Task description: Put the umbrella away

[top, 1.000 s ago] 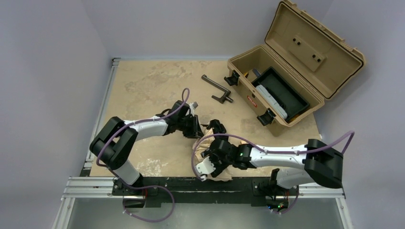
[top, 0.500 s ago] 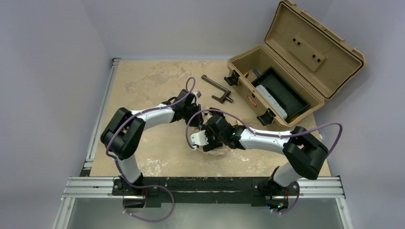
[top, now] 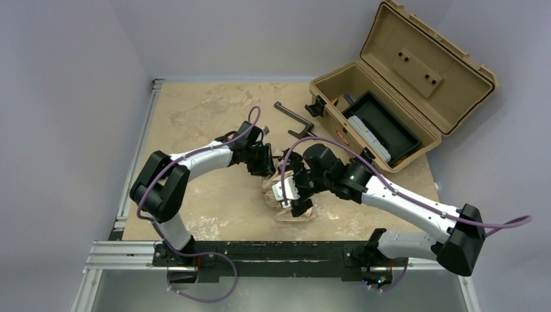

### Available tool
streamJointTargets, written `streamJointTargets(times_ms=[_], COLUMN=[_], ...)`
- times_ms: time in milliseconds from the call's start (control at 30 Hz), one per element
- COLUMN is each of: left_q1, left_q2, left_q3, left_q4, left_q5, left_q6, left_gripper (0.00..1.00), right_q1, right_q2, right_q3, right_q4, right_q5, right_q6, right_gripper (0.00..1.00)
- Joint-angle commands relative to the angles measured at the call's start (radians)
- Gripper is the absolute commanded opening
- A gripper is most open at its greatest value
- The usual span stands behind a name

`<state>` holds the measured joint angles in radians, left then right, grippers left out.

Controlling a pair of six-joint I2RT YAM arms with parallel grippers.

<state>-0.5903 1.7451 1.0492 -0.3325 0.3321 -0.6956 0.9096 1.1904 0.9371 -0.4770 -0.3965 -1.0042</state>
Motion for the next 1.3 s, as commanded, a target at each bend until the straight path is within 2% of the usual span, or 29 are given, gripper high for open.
streamJointTargets(times_ms=[0, 100, 200, 300, 433, 600, 767, 833, 933, 1067, 1267], left_q1=[0.025, 0.032, 0.04, 0.044, 0.042, 0.043, 0.032, 0.019, 0.0, -0.006, -0.024], left_q2=[-0.142, -0.225, -0.293, -0.285, -0.153, -0.025, 0.068, 0.081, 0.096, 0.105, 0.109], left_q3=[0.004, -0.016, -0.035, -0.038, -0.007, 0.043, 0.05, 0.034, 0.012, -0.036, -0.079], left_q4=[-0.012, 0.009, 0.028, 0.038, 0.055, 0.049, 0.049, 0.064, 0.062, 0.07, 0.111], left_q5=[-0.024, -0.034, -0.037, -0.005, 0.068, 0.071, 0.123, 0.14, 0.152, 0.164, 0.213], left_q6=[-0.001, 0.011, 0.024, 0.038, 0.042, 0.052, 0.05, 0.048, 0.051, 0.05, 0.046], left_gripper=[0.39, 0.46, 0.48, 0.47, 0.42, 0.39, 0.22, 0.19, 0.12, 0.09, 0.06], right_q1=[0.0, 0.017, 0.061, 0.1, 0.175, 0.197, 0.201, 0.202, 0.201, 0.202, 0.199], right_q2=[-0.057, -0.07, -0.085, -0.088, -0.056, 0.024, 0.047, 0.035, -0.011, -0.068, 0.055], right_q3=[-0.006, -0.091, -0.183, -0.253, -0.335, -0.379, -0.458, -0.478, -0.482, -0.438, -0.42], right_q4=[-0.071, -0.001, 0.098, 0.158, 0.283, 0.364, 0.5, 0.567, 0.629, 0.624, 0.697], right_q5=[-0.14, -0.135, 0.027, 0.127, 0.24, 0.301, 0.42, 0.464, 0.458, 0.402, 0.429], right_q6=[0.007, 0.041, 0.06, 0.059, 0.073, 0.072, 0.04, 0.031, 0.024, 0.027, 0.036], right_gripper=[0.99, 0.99, 0.99, 0.99, 0.99, 0.99, 0.98, 0.95, 0.92, 0.91, 0.95])
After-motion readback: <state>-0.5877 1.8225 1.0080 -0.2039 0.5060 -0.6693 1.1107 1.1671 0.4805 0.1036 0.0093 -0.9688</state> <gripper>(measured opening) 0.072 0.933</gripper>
